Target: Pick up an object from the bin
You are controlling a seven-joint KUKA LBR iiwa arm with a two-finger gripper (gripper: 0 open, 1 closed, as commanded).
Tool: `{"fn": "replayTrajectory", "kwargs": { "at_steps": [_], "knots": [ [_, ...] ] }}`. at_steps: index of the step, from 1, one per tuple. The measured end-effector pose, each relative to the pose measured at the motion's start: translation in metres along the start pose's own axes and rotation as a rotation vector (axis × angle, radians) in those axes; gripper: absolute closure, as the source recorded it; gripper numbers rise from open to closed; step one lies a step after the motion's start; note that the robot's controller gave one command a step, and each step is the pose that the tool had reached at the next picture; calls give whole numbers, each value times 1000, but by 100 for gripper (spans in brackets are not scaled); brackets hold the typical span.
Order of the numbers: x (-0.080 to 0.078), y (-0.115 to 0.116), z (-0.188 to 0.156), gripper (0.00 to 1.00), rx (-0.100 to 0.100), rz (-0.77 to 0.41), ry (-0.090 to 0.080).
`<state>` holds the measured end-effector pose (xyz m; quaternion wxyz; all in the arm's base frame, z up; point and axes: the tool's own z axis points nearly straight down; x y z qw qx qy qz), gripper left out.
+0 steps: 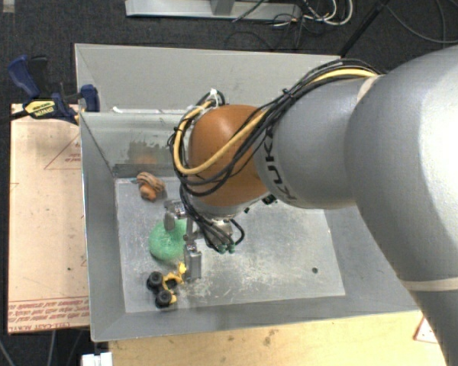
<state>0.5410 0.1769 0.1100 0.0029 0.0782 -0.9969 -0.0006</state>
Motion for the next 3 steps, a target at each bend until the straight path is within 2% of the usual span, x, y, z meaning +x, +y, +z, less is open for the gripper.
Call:
{"fn": "replayTrajectory", "kwargs": {
  "at_steps": [1, 3],
  "knots": [
    [-8, 11, 21, 100, -4, -37, -18],
    [-11, 15, 28, 100, -4, -43, -21]
  ]
}}
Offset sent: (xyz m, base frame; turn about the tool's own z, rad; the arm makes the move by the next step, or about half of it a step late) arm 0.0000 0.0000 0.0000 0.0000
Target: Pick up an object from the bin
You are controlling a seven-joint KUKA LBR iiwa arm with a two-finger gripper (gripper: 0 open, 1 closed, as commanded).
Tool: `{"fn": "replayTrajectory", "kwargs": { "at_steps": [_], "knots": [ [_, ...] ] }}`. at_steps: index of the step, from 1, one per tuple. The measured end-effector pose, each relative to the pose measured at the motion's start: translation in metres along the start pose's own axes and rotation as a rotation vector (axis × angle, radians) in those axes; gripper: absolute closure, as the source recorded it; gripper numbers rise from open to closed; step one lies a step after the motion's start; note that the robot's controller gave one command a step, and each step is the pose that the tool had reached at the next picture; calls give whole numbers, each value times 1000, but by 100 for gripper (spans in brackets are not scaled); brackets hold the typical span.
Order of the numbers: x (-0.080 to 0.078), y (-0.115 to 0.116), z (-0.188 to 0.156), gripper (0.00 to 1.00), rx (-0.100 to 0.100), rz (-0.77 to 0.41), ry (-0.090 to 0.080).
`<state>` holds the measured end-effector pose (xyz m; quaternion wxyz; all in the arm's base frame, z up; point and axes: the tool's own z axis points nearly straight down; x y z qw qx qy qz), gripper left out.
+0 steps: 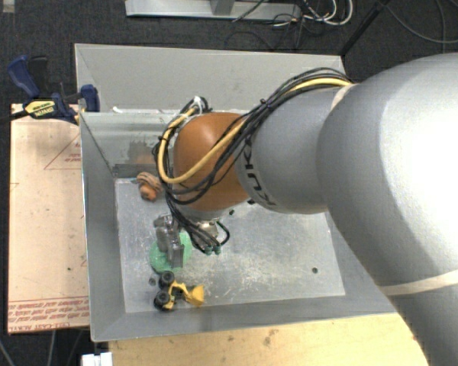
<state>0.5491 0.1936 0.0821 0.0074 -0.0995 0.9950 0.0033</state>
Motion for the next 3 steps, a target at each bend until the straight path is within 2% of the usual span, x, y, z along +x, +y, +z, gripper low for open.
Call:
{"fn": "replayTrajectory", "kwargs": {
  "at_steps": [1, 2, 3],
  "knots": [
    [-7, 9, 9, 0, 4, -22, 5],
    [-6, 11, 8, 100, 1, -23, 14],
    [-6, 11, 8, 100, 1, -23, 14]
  ]
}}
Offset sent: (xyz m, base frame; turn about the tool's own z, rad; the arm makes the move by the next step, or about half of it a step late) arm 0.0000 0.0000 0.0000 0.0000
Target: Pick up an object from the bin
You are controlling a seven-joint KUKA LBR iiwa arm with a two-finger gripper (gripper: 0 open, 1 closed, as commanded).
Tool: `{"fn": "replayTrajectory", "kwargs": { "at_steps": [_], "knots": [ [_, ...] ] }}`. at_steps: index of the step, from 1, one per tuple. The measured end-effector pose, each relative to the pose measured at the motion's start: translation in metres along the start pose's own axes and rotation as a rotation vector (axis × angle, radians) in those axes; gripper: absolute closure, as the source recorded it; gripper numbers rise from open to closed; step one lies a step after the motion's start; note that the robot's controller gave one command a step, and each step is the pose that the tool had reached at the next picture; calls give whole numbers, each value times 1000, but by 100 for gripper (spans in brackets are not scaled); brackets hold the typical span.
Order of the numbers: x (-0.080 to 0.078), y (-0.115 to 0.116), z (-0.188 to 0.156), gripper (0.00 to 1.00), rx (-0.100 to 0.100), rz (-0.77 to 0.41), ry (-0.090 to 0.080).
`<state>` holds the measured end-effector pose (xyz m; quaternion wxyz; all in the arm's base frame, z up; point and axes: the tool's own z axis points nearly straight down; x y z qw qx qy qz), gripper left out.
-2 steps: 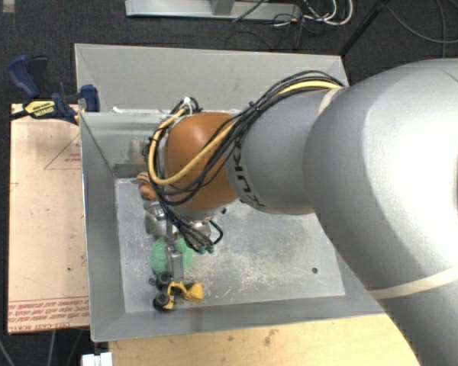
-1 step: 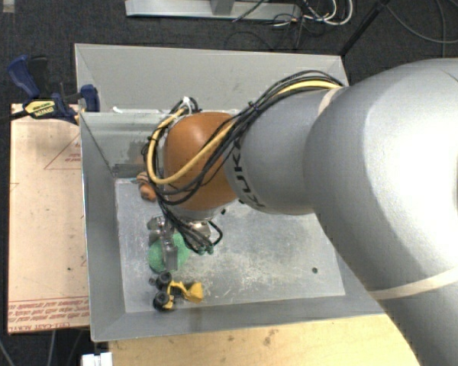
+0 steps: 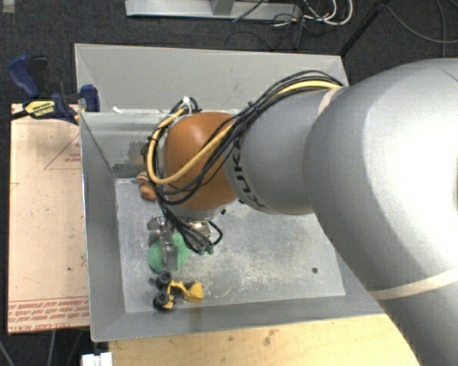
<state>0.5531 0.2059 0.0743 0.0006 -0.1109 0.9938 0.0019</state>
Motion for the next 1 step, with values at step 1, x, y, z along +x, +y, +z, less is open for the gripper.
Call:
{"fn": "replayTrajectory", "kwargs": {
  "at_steps": [1],
  "knots": [
    [-29, 11, -160, 100, 2, 3, -7]
  ]
}}
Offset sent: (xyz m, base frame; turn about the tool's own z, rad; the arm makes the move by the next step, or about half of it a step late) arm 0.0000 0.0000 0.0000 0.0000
